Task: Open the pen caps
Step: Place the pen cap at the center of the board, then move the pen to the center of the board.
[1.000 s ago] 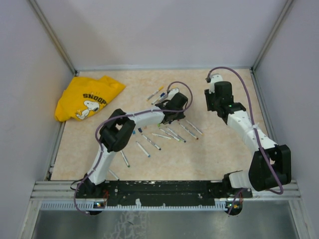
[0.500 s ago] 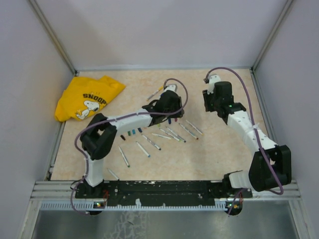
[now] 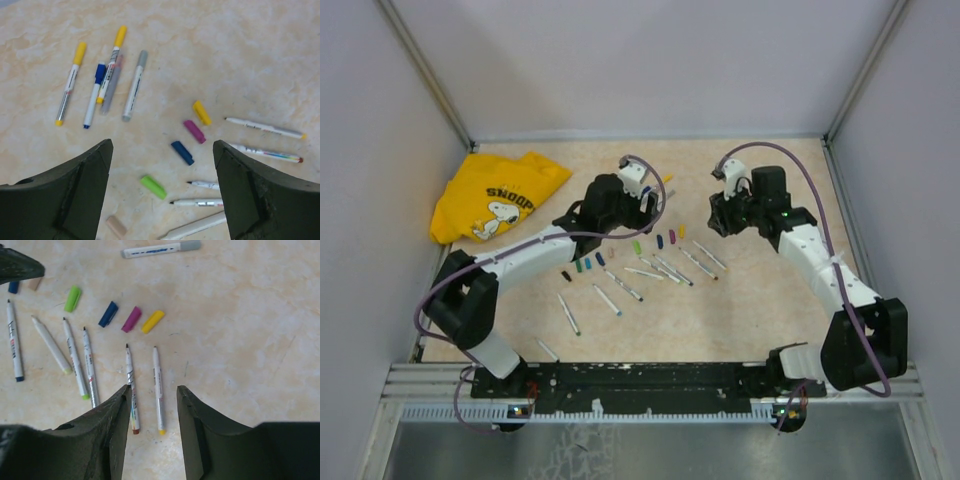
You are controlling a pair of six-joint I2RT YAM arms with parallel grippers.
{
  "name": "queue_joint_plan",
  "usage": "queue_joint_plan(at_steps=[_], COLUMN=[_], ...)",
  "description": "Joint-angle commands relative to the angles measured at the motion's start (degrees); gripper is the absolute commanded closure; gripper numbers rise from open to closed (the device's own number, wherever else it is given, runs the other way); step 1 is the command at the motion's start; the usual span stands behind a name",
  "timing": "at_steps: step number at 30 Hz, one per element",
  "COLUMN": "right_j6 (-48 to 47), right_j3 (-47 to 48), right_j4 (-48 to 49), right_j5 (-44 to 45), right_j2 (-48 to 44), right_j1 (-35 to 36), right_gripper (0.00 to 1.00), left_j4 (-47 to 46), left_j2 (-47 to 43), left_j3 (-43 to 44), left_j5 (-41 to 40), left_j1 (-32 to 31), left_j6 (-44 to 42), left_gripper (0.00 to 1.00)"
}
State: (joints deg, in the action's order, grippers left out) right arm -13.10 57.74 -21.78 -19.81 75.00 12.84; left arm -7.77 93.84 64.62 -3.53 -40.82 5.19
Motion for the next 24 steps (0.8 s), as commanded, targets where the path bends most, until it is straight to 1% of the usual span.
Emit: queue_joint_plan(at_steps=[1, 2, 6, 9, 13, 17, 21, 24], right_j6=[-4.4, -4.9, -6.6, -7.4, -8.9, -10.2, -11.5, -12.1], right_j3=[0.5, 0.6, 0.6, 0.6, 0.4, -0.1, -1.8, -1.7], right_j4=[-1.1, -1.4, -2.4, -2.9, -3.6, -3.3, -2.2, -2.5], right_j5=[-9.6, -10.8, -14.5, -16.4, -18.9, -19.8, -20.4, -19.9], right_j2=[-2.6, -2.6, -3.0, -3.3, -3.5, -3.6, -3.2, -2.6], right_j1=[-0.3, -0.3, -0.3, -0.3, -0.3, -0.3, -0.1, 0.3], right_gripper=[0.56, 0.54, 0.49, 0.48, 0.46, 0.44, 0.39, 0.38], left_j4=[-0.2, 0.0, -0.1, -2.9, -5.4, -3.0, 1.1, 4.7], left_j2=[-2.4, -2.2, -1.7, -1.6, -0.1, 3.9, 7.7, 10.4], left_j3=[-2.7, -2.6, -1.8, -2.0, -0.3, 4.7, 10.1, 13.9], left_j5=[-1.1, -0.4, 2.2, 5.4, 10.3, 12.8, 15.1, 16.1], left_j1=[3.6, 4.6, 7.7, 9.8, 13.1, 15.8, 17.9, 19.2], left_j6=[-7.1, -6.7, -5.5, -4.4, -3.6, -4.1, -5.5, -7.0], left_gripper=[0.13, 0.12, 0.08, 0.01, 0.0, 0.0, 0.0, 0.0])
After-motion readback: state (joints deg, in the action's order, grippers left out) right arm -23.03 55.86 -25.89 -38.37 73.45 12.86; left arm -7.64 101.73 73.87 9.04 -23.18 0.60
